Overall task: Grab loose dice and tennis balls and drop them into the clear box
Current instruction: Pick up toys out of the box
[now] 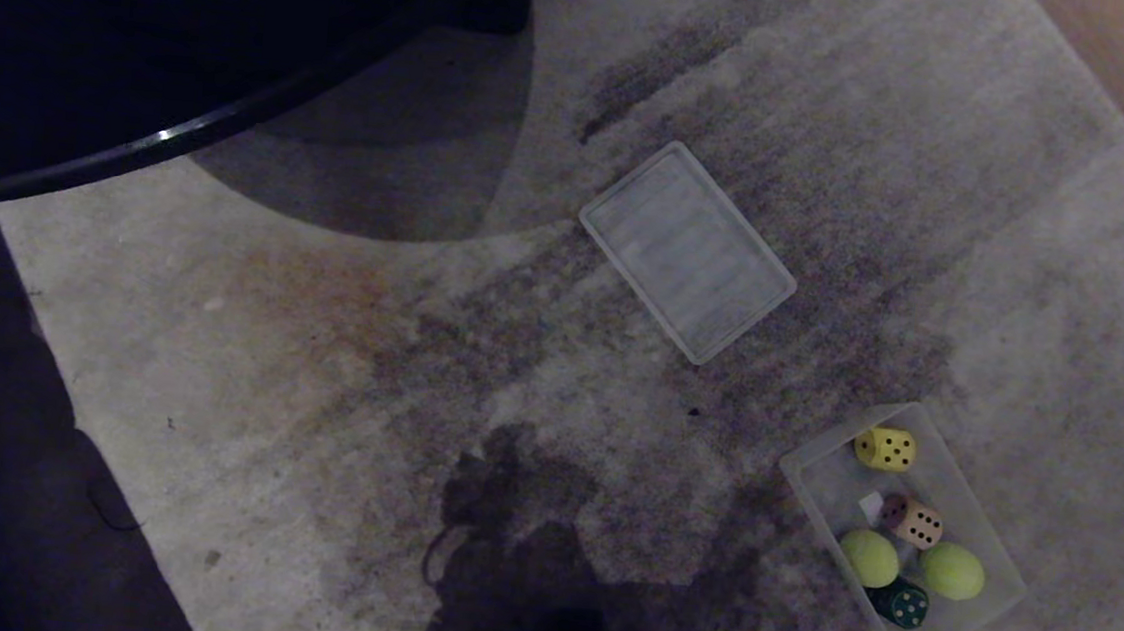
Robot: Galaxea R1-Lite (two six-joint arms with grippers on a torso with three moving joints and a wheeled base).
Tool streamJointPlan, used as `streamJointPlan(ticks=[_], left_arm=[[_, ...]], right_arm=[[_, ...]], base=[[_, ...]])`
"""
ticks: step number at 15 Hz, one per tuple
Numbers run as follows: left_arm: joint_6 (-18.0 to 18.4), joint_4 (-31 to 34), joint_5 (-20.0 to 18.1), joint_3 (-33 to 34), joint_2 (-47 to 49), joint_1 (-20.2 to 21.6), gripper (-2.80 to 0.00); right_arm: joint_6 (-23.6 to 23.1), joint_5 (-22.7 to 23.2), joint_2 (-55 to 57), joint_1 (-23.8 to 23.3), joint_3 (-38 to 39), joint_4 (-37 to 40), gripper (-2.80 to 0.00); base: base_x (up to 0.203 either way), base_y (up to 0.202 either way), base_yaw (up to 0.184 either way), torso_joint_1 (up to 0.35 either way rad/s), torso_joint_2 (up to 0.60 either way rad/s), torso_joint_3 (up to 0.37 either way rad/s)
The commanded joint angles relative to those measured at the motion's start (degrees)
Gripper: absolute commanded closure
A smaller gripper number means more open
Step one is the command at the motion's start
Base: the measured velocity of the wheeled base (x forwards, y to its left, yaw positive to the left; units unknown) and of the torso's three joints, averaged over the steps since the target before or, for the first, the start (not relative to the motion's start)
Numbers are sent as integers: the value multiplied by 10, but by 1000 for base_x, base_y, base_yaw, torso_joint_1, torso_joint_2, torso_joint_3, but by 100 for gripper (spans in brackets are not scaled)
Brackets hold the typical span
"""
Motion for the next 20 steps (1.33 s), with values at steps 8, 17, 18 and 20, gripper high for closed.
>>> streamJointPlan(ticks=[8,17,18,20], left_arm=[[-1,0,0,0,1,0,0],[-3,-1,0,0,1,0,0],[-3,-1,0,0,1,0,0],[-3,-1,0,0,1,0,0]], right_arm=[[0,0,1,0,5,-1,0],[-7,1,1,0,5,-1,0],[-7,1,1,0,5,-1,0],[-7,1,1,0,5,-1,0]], base=[[0,0,0,2,4,201],[0,0,0,2,5,203],[0,0,0,2,2,202],[0,0,0,5,3,204]])
